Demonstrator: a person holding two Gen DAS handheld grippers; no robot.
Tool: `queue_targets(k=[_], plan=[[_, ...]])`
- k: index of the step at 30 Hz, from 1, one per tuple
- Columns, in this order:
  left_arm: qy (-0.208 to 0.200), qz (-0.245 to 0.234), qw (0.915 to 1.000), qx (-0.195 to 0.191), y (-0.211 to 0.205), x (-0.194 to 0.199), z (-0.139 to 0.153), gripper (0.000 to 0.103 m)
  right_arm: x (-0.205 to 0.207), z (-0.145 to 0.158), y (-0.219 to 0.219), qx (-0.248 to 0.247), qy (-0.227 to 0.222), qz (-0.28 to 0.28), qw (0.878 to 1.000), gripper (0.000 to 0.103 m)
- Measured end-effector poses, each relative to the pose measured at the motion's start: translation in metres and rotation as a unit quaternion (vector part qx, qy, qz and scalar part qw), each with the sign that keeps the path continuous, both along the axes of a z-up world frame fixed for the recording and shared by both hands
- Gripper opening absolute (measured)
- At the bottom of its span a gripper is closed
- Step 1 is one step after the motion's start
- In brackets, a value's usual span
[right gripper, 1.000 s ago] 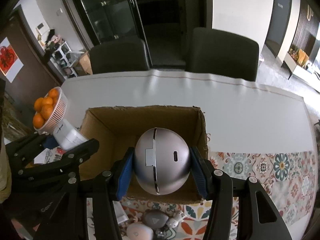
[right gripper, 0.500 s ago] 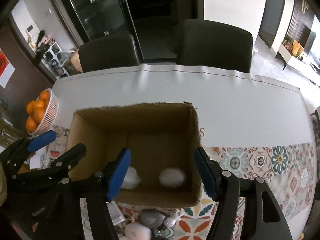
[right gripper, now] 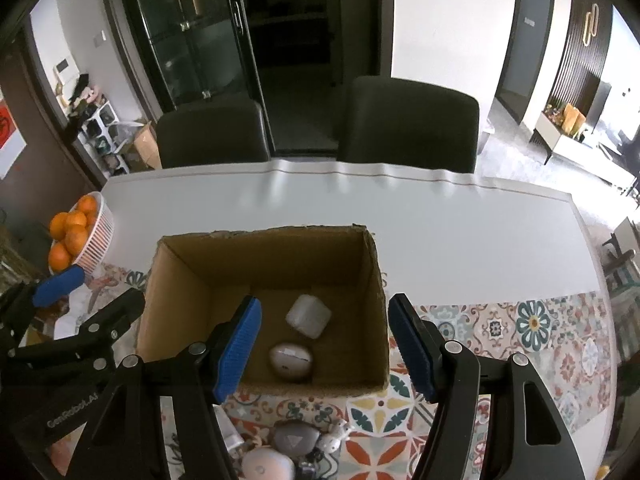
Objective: Organize rigid objects
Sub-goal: 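Open both tools to drop the adapter and speaker into the box, then move both tools back toward the remaining gadgets on the table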
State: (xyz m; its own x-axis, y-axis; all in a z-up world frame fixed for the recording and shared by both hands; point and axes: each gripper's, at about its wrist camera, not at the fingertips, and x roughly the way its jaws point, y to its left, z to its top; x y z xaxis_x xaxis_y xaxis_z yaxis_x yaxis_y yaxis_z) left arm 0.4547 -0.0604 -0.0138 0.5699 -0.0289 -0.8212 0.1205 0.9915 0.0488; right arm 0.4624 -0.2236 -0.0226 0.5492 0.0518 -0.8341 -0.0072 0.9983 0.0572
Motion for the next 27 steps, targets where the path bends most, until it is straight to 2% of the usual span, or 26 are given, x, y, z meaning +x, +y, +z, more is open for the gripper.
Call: queue_targets(k=[9,15,27], plan=[[-0.029,0.013,0.9995,-0.002,0.010,-0.033,0.010,0.085,-0.032,0.012,0.007,-0.001,-0.040,-0.004,0.999,0.067],[-0.062,0.021,0.9978,0.013,0.015,-0.058,0.019,0.088,-0.053,0.014,0.009,0.006,-0.058,-0.001,0.998,0.067],[-0.120,0.048,0.9915,0.017,0.028,-0.109,0.028,0.091,-0.096,0.018,0.019,0.022,-0.098,0.000,0.995,0.067]])
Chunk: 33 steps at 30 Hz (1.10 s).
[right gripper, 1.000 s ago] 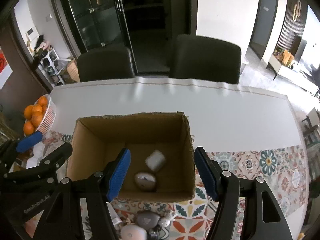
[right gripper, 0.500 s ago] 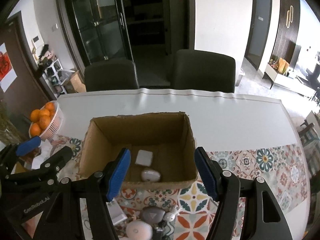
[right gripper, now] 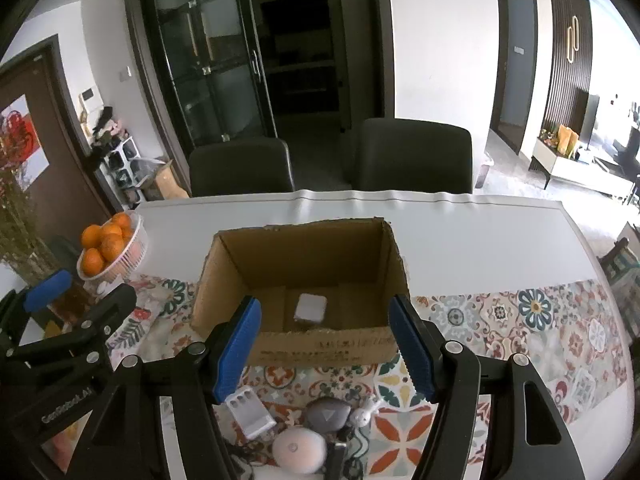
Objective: Organize rigid objects
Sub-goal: 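Move both tools back toward the remaining gadgets on the table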
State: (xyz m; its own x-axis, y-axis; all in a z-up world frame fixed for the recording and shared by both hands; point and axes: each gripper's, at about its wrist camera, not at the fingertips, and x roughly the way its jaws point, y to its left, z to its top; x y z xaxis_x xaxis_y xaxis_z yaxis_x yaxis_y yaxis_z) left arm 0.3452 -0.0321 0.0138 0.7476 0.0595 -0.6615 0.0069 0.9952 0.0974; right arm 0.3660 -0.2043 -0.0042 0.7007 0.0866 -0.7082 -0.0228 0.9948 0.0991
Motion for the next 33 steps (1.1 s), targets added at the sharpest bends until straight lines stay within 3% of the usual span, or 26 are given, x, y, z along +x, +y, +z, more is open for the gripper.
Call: queue_targets(k=[7,20,33], plan=[[-0.026,0.017,0.9995,0.000,0.004,-0.034,-0.005,0.094,-0.029,-0.006,0.005,0.001,-0.021,0.003,1.000,0.068],[-0.023,0.037,0.9988,-0.022,0.008,-0.075,-0.036,0.094,-0.074,-0.018,0.012,-0.014,-0.061,0.008,0.998,0.070],[-0.017,0.048,0.9987,-0.009,0.007,-0.098,-0.061,0.094,-0.098,-0.049,0.009,-0.002,-0.044,0.008,0.999,0.070]])
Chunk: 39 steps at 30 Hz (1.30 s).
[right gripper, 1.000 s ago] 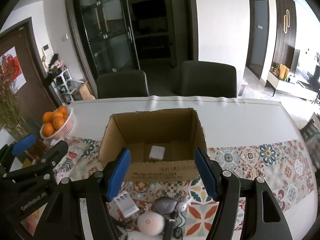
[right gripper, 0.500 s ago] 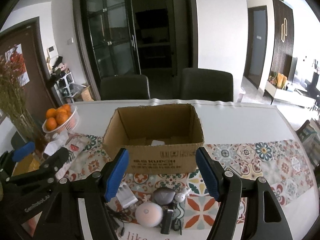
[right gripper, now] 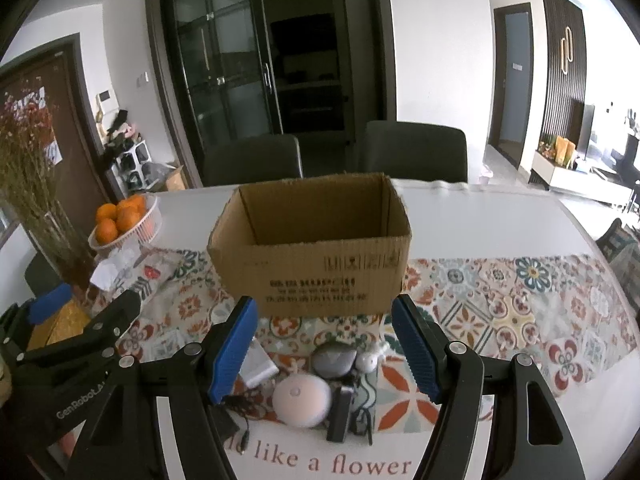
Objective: Organize rigid objects
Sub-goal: 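Move both tools back toward the remaining gadgets on the table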
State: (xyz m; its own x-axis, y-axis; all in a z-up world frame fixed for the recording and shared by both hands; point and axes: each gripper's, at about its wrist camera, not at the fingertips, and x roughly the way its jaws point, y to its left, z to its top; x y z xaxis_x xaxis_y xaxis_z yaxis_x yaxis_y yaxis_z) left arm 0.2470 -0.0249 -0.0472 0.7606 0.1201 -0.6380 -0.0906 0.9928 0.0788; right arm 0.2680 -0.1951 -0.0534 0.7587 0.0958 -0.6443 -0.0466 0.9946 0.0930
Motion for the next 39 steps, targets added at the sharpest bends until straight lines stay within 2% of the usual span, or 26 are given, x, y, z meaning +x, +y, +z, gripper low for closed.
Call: queue_targets(k=[6,25,32,35,39], plan=[[0.014,0.004,0.9999,-0.004,0.003,-0.013,-0.018,0.094,-0.011,-0.015,-0.001,0.009,0.013,0.002,1.000,0.070],[0.089,0.015,0.9954,-0.034,0.004,-0.039,-0.079,0.094,-0.034,-0.066,0.000,-0.008,0.061,0.011,0.998,0.070],[0.086,0.011,0.9960,-0.021,0.000,-0.045,-0.093,0.094,-0.037,-0.085,-0.002,-0.013,0.078,0.017,0.997,0.070],[0.085,0.003,0.9960,-0.028,0.000,-0.048,-0.101,0.094,-0.038,-0.092,-0.003,-0.013,0.084,0.019,0.996,0.070],[0.079,-0.011,0.9967,-0.014,-0.003,-0.052,-0.111,0.094,-0.040,-0.102,-0.002,-0.022,0.087,0.024,0.996,0.070]])
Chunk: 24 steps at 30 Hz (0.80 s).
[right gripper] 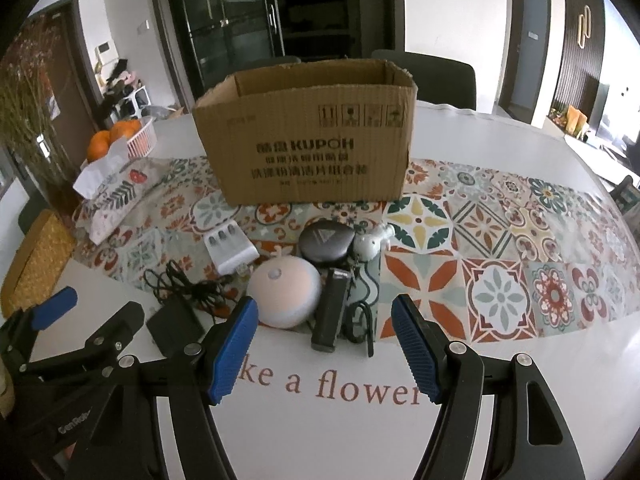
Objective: Organize rigid objects
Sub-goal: 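Move both tools back toward the remaining gadgets on the table, then grasp the black power adapter with the left tool while the right tool grasps the black device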
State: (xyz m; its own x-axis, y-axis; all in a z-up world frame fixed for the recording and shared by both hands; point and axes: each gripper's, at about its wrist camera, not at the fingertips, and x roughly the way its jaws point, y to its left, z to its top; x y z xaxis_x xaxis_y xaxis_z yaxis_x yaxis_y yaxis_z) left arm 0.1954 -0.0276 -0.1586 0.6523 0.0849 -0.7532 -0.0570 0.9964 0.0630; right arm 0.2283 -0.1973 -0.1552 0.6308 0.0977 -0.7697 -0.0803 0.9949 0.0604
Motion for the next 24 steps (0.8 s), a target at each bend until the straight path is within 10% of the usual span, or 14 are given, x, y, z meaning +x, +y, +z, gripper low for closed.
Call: queue_targets(k=[24], plan=[[0.018,0.003,0.9996,-0.020,-0.007,0.015,-0.062,0.094,0.007,-0.054,-0.007,0.006,-0.008,-0.003,1.000,0.070]])
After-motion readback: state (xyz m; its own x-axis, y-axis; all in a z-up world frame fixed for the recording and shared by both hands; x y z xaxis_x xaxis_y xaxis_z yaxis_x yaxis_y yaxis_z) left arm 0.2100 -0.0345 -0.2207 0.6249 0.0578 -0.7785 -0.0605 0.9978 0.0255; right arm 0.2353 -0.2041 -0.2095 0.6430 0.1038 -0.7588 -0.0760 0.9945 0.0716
